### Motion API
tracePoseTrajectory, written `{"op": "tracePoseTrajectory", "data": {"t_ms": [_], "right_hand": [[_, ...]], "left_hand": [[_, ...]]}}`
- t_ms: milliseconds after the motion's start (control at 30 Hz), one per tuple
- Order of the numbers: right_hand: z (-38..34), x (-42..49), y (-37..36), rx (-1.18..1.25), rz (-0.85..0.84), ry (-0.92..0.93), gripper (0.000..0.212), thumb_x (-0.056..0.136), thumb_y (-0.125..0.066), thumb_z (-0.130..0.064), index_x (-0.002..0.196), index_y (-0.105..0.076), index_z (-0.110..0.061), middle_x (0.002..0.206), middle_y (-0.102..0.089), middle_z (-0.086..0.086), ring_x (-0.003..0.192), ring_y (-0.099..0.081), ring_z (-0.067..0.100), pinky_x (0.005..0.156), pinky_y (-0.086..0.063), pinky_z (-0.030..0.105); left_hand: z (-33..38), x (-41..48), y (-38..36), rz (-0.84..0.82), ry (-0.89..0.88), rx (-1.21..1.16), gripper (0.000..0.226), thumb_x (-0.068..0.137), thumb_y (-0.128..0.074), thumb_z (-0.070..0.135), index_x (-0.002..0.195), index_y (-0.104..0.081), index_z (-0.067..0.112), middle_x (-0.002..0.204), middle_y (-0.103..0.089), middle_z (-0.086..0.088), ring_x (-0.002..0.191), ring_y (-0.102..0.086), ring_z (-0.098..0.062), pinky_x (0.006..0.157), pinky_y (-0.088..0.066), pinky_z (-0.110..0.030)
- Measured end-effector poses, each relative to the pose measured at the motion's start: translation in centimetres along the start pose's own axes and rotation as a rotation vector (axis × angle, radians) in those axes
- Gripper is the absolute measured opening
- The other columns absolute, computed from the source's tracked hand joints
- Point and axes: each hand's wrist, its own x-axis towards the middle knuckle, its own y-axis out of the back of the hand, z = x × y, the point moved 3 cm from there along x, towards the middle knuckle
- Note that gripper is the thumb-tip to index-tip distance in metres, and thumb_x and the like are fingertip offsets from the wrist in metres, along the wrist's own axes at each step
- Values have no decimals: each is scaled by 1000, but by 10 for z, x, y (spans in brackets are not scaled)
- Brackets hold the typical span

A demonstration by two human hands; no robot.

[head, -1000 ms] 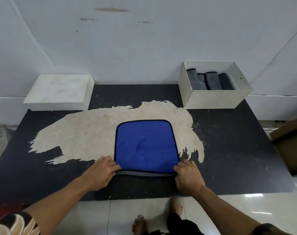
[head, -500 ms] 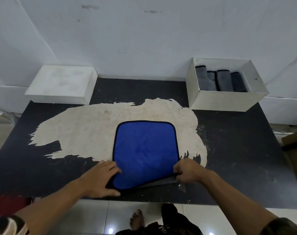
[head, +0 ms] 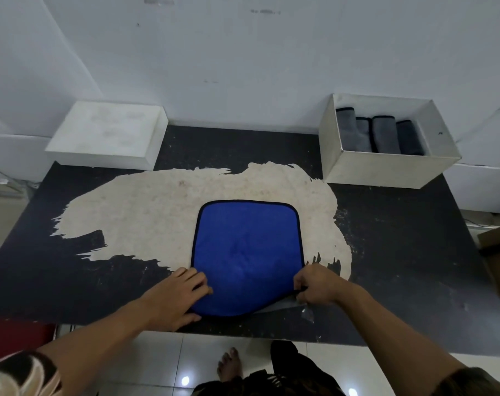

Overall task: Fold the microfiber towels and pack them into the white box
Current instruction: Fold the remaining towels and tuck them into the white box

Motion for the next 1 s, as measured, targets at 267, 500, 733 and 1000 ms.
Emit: {"op": "tracePoseTrajectory", "data": {"t_ms": [267, 500, 733, 1000], "right_hand": [[1, -10, -7, 54, 80, -22, 11, 81, -68, -22, 74, -62, -29, 81, -65, -5, 78, -62, 9, 72, -55, 26], [-2, -14, -9, 63, 112, -36, 15, 78, -68, -20, 71, -59, -30, 74, -62, -8, 75, -62, 10, 69, -52, 25], [-2, -15, -10, 78, 110, -44, 17, 79, -68, -20, 72, -57, -30, 76, -61, -9, 75, -60, 9, 66, -49, 22], [1, -13, -11, 112, 93, -38, 15, 81, -67, -21, 75, -57, -31, 79, -61, -8, 75, -59, 6, 64, -42, 18]], "left_hand": [[10, -15, -18, 130, -124, 186, 45, 82, -65, 36, 124, -61, 21, 114, -62, -1, 102, -58, -20, 92, -51, -37], [17, -7, -15, 182, -57, 153, 18, 83, -66, 29, 100, -61, 23, 102, -61, 2, 91, -56, -15, 83, -51, -31], [23, -12, -14, 122, 38, 90, 51, 87, -34, 74, 102, -54, 30, 108, -53, 4, 97, -50, -16, 86, -47, -35], [37, -7, -20, 125, 35, 228, 33, 76, -61, 37, 100, -64, 14, 106, -61, -10, 90, -59, -28, 83, -52, -46]]}}
